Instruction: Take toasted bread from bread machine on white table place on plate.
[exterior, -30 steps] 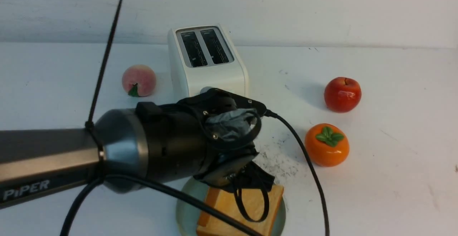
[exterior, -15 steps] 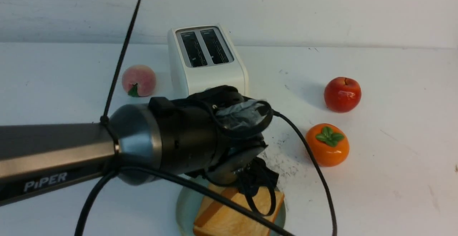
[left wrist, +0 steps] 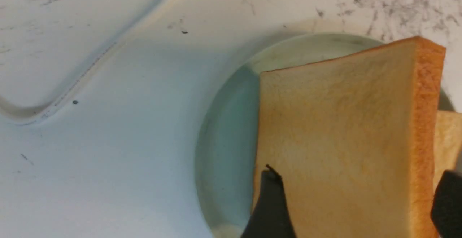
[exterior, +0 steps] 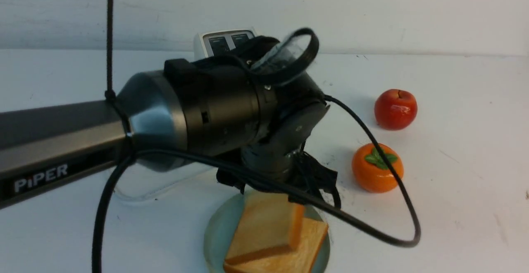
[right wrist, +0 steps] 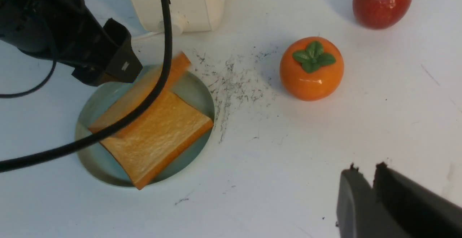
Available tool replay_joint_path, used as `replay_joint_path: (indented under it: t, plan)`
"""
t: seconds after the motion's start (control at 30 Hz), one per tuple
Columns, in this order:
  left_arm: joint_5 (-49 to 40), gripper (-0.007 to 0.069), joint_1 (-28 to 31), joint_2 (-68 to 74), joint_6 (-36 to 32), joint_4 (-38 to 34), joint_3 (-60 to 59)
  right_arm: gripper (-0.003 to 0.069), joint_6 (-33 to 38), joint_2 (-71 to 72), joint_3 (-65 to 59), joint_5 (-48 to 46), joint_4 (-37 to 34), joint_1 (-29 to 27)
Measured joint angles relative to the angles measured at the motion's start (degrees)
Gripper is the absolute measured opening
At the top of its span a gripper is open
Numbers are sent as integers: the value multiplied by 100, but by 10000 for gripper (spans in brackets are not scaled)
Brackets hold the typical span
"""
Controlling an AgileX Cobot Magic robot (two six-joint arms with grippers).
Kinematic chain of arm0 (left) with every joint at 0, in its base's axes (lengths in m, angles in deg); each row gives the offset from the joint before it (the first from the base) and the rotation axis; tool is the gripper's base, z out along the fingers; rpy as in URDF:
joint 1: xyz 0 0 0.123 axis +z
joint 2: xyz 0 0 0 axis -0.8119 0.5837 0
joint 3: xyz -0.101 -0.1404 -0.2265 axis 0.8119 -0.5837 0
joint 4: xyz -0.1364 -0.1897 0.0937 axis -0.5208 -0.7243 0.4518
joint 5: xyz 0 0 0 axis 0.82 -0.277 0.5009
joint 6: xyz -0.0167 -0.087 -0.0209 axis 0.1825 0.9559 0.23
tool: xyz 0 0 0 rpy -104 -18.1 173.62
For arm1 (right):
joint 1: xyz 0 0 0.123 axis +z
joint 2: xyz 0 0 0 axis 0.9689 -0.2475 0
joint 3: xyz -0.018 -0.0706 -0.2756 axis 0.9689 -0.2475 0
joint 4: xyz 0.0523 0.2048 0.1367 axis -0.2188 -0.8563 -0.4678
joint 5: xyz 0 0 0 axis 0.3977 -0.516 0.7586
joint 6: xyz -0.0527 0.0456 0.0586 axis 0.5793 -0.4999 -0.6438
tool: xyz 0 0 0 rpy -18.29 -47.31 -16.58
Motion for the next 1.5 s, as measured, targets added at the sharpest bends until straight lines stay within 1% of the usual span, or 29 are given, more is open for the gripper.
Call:
replay_joint_path:
  t: [0.03,0.1,0.13,0.23,0.33,0.37,0.43,0.5,0.63,0.67,0.7,0.73,0.83,0.87,0.9,0.93,1.0,1.03,1.07,1.1,1.13,1.17,1.2,1.33,1.5]
  plan:
    - [-14,543,0,0,-250,-236,94,78,0,0,0,-7,0,0]
    - [-19,543,0,0,-413,-385,159,78,0,0,0,-7,0,0]
    - [-26,543,0,0,-598,-558,242,78,0,0,0,-45,0,0]
    - [-33,536,0,0,-731,-644,314,78,0,0,0,-132,0,0]
    - [-65,483,0,0,-788,-659,464,80,0,0,0,-342,36,0]
    - [-81,453,0,0,-793,-659,528,80,0,0,0,-408,95,0]
    - [-122,360,0,0,-796,-659,673,82,0,11,9,-626,231,0]
    - [-165,260,0,0,-796,-681,812,83,0,63,44,-1006,354,0]
    - [-230,30,0,0,-823,-688,953,83,0,287,83,-1925,394,0]
    - [-230,-1,0,0,-831,-688,953,83,-7,331,83,-2050,394,0]
    - [-234,-14,0,0,-844,-688,953,83,-20,398,83,-2162,394,0]
    - [-234,-14,0,0,-849,-695,953,80,-98,505,76,-2316,367,0]
    - [-234,-14,0,0,-855,-695,953,48,-291,765,-55,-2376,183,0]
    - [-234,-14,0,0,-860,-695,953,11,-321,909,-191,-2350,10,0]
    - [-234,-14,0,0,-860,-695,953,-4,-343,1027,-349,-2278,-136,0]
    - [-234,-14,0,0,-860,-695,953,-15,-359,1133,-502,-2090,-266,0]
    - [-234,-14,0,0,-860,-695,953,-20,-381,1289,-925,-1424,-409,0]
    - [-242,-14,0,0,-860,-695,953,-20,-400,1325,-1181,-916,-425,0]
    - [-241,-14,0,0,-860,-695,953,-20,-403,1335,-1221,-823,-425,0]
    - [-256,-14,0,0,-860,-698,953,-20,-435,1347,-1528,-13,-425,0]
    - [-264,-14,0,0,-860,-698,953,-20,-438,1347,-1565,-13,-425,0]
    - [-291,-14,0,0,-860,-698,953,-20,-446,1347,-1806,610,-474,0]
    - [-318,-14,0,0,-860,-698,953,-20,-451,1350,-1947,1011,-545,0]
    - [-398,-14,0,0,-860,-702,953,-20,-461,1350,-2051,1478,-644,0]
    - [-500,-14,0,0,-860,-709,953,-18,-461,1350,-2069,1556,-644,0]
